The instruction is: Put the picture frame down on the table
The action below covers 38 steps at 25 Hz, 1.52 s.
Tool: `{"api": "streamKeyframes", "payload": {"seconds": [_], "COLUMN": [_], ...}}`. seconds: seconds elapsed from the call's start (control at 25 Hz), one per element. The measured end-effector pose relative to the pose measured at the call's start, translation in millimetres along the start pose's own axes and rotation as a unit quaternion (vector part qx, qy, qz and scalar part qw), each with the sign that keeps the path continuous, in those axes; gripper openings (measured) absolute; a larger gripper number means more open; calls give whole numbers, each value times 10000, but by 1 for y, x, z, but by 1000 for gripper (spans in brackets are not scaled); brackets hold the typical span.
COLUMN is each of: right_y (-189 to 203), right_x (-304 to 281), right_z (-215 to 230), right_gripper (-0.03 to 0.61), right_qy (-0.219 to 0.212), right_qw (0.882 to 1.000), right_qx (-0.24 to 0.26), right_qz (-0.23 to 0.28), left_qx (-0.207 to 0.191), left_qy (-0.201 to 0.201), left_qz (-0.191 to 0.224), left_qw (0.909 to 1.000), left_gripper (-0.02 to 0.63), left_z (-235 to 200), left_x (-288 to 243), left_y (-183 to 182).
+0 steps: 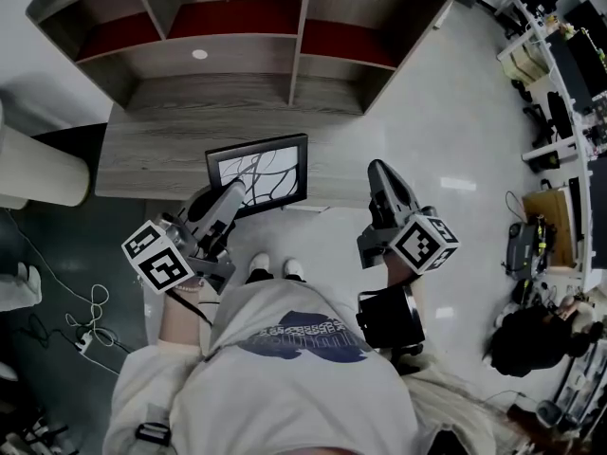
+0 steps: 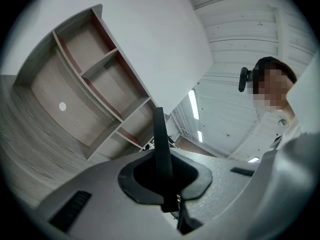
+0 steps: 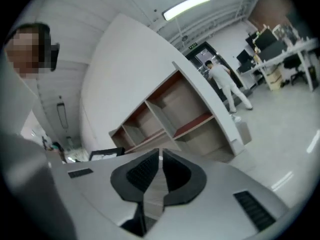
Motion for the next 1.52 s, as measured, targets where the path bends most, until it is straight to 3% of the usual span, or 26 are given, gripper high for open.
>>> {"api": "streamKeyframes", "payload": {"seconds": [0.12, 0.24, 0.4, 0.6, 0.68, 0.8, 0.96, 1.12, 1.32, 1.52], "right_y": [-14, -15, 11, 37, 36, 37, 40, 41, 48, 49], "right_x": [35, 58, 38, 16, 15, 16, 15, 14, 11, 3], "right_z": [-4, -17, -36, -48, -53, -55, -52, -50, -45, -36], "right_gripper": [188, 212, 212, 209, 173, 97, 89, 77, 63, 58], "right_qy": [-1308, -2237, -2862, -3186, -3312, -3389, -3338, -3262, -3182, -3185], "right_qw": [9902, 9708, 9464, 9283, 9233, 9204, 9211, 9217, 9200, 9195], "right_qx": [-300, -173, -216, -437, -557, -585, -665, -762, -1116, -1440], "right_qz": [-381, -847, -1481, -1868, -1861, -1862, -1891, -1956, -1996, -1798], "left_qx": [132, 296, 480, 777, 828, 881, 912, 809, 403, 351], "left_qy": [154, 348, 628, 930, 926, 850, 744, 453, -50, -566], "left_qz": [42, 40, -80, -107, -139, -163, -171, -209, -301, -318], "left_qw": [9998, 9989, 9968, 9926, 9922, 9923, 9929, 9955, 9987, 9973], "left_gripper": [28, 28, 28, 28, 28, 28, 28, 35, 70, 99], "left_z": [40, 72, 67, 59, 60, 58, 56, 54, 49, 41], "left_x": [-16, -25, -25, -24, -25, -24, -24, -23, -22, -18], "left_y": [18, 34, 41, 46, 44, 47, 50, 53, 61, 68]}}
Point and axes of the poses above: the fingertips, and each gripper's own axes: x backward along the fingers, z to its right, y out of its underside, the point moved 6 cm from there along x, backward along the fingers, and after that the axes turned 6 degrees about -x, right-handed, at the moved point
